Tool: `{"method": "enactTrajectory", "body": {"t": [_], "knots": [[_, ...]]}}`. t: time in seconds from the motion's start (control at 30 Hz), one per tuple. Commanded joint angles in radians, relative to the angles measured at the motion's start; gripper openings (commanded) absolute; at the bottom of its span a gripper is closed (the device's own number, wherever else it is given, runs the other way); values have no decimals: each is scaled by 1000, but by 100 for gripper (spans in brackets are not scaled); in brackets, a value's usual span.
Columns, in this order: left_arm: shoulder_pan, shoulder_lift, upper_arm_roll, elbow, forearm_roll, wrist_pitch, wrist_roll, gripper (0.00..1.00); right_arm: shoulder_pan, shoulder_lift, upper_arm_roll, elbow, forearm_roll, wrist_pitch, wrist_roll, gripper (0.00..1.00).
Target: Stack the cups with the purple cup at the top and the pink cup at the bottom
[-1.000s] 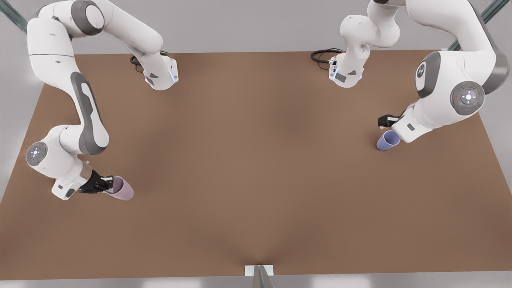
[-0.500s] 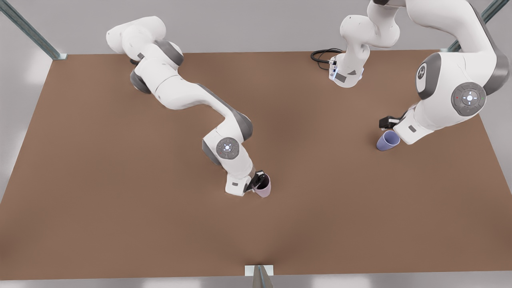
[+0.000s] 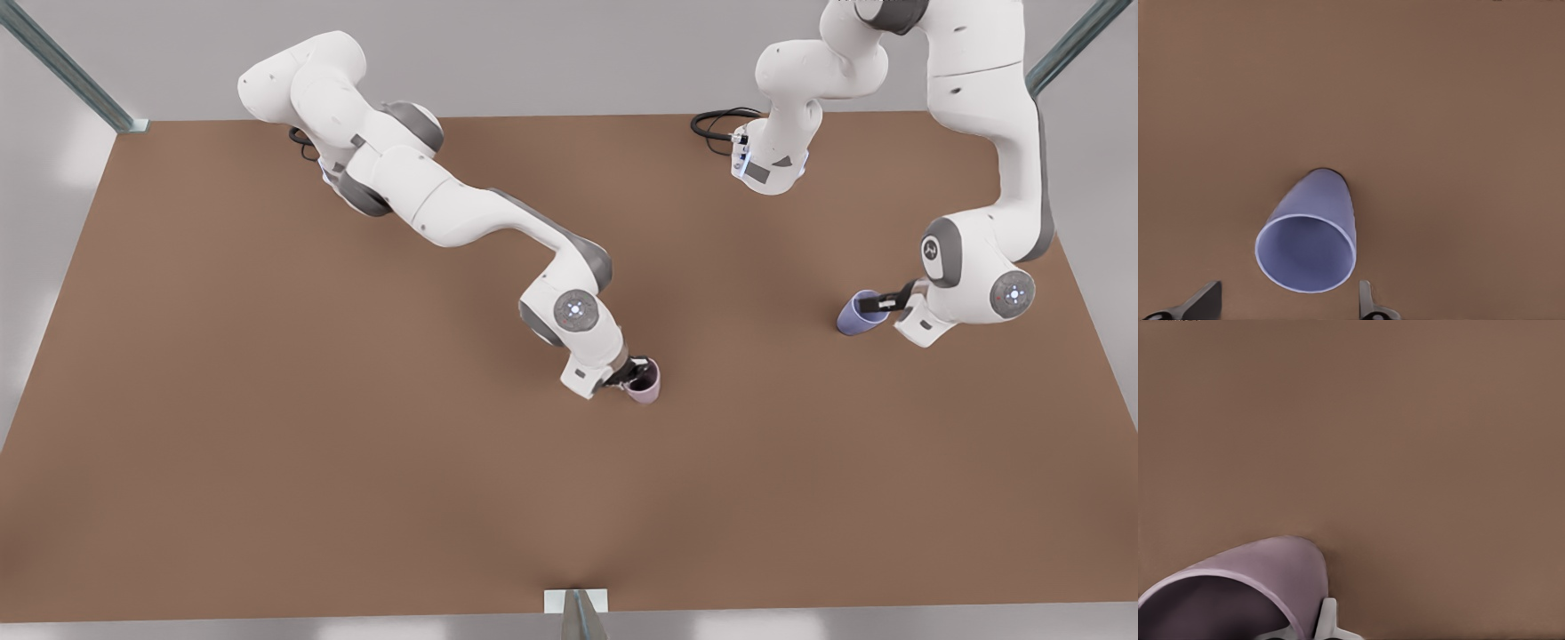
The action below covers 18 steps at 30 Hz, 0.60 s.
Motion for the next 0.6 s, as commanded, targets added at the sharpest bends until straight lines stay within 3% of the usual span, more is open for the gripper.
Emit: {"method": "enactTrajectory", "body": {"t": [0.0,0.1,0.13,0.17,0.3,0.37,0.43,0.57], "knots": [[20,12,6,-27,1,234,146,100,2,2,-4,-2,6,57,352,21],[24,20,13,-49,1,239,160,100,2,16,-1,-4,8,60,349,21],[24,25,13,-70,1,273,160,100,2,14,-1,-4,6,62,350,54],[24,35,13,-73,1,280,160,100,2,16,-1,-4,6,63,350,67],[27,55,13,-73,-1,284,159,98,4,16,-1,-4,6,72,350,69],[27,55,13,-73,-11,280,156,43,4,16,-1,-4,6,80,350,76],[27,54,13,-73,-13,276,156,28,5,16,-1,-4,6,85,350,76],[27,55,12,-73,-14,262,149,23,24,14,-11,-6,6,85,355,77]]}}
